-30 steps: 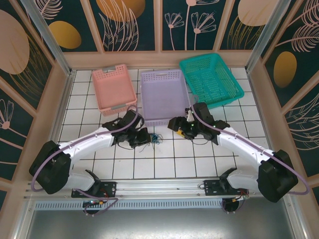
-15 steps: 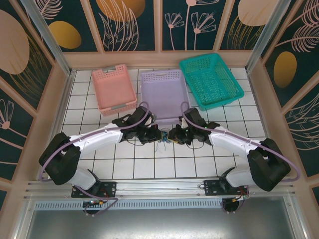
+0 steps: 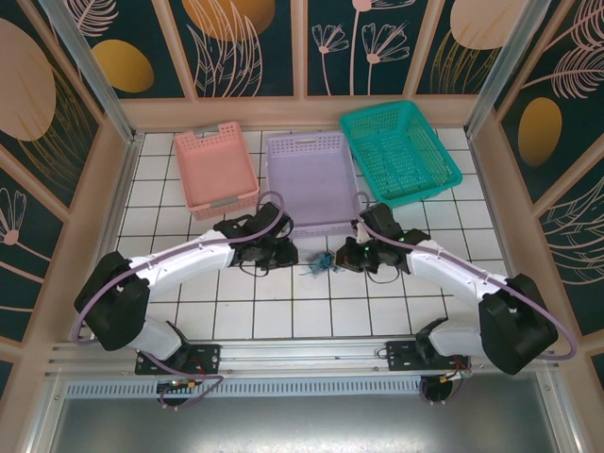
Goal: Untangle the cables
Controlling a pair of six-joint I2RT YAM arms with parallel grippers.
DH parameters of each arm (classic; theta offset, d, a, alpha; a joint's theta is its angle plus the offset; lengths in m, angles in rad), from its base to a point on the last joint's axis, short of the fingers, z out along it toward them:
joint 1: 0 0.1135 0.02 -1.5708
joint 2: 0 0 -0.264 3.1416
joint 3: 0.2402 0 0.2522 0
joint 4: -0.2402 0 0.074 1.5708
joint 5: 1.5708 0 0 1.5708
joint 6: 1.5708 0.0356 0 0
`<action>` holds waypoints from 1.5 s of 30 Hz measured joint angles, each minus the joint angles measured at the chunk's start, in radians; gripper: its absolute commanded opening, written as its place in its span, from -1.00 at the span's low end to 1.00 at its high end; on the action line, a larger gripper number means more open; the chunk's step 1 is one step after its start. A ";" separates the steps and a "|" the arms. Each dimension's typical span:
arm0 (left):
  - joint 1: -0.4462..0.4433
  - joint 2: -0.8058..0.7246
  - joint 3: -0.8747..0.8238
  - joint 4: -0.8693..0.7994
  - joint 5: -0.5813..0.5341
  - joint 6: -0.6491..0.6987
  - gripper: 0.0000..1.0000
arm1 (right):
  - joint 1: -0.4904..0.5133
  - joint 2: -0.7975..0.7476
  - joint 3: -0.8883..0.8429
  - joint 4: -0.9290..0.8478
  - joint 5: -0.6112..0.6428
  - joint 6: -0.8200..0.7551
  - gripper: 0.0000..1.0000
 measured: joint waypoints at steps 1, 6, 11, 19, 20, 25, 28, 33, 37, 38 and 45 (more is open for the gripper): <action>0.006 0.011 0.000 -0.035 -0.032 0.000 -0.52 | -0.005 0.000 -0.003 -0.016 0.007 -0.002 -1.00; 0.010 0.031 0.000 -0.098 -0.088 0.003 -0.47 | -0.006 0.000 -0.017 -0.042 -0.005 -0.011 -1.00; 0.010 0.023 0.006 -0.030 0.027 -0.030 0.00 | -0.006 0.000 -0.017 -0.041 -0.027 -0.028 -1.00; 0.010 0.143 0.168 0.028 0.263 -0.090 -0.08 | -0.005 0.000 -0.017 0.072 -0.137 -0.032 -1.00; 0.010 0.150 0.167 0.028 0.275 -0.099 -0.10 | -0.005 0.000 -0.017 0.085 -0.151 -0.033 -1.00; 0.010 0.158 0.113 0.048 0.296 -0.121 -0.14 | -0.005 -0.027 -0.068 0.161 -0.242 -0.035 -1.00; 0.010 0.167 0.065 0.080 0.298 -0.125 -0.08 | -0.005 -0.033 -0.084 0.169 -0.291 -0.038 -1.00; 0.009 0.210 0.021 0.165 0.333 -0.142 0.02 | -0.006 -0.024 -0.092 0.199 -0.373 -0.051 -1.00; 0.007 0.259 0.022 0.210 0.356 -0.144 -0.32 | -0.008 0.006 -0.095 0.232 -0.441 -0.048 -1.00; 0.005 0.264 0.022 0.224 0.360 -0.146 -0.50 | -0.010 0.011 -0.095 0.237 -0.455 -0.045 -1.00; 0.003 0.267 0.037 0.236 0.299 -0.138 -1.00 | -0.110 0.015 -0.108 0.265 -0.540 -0.032 -1.00</action>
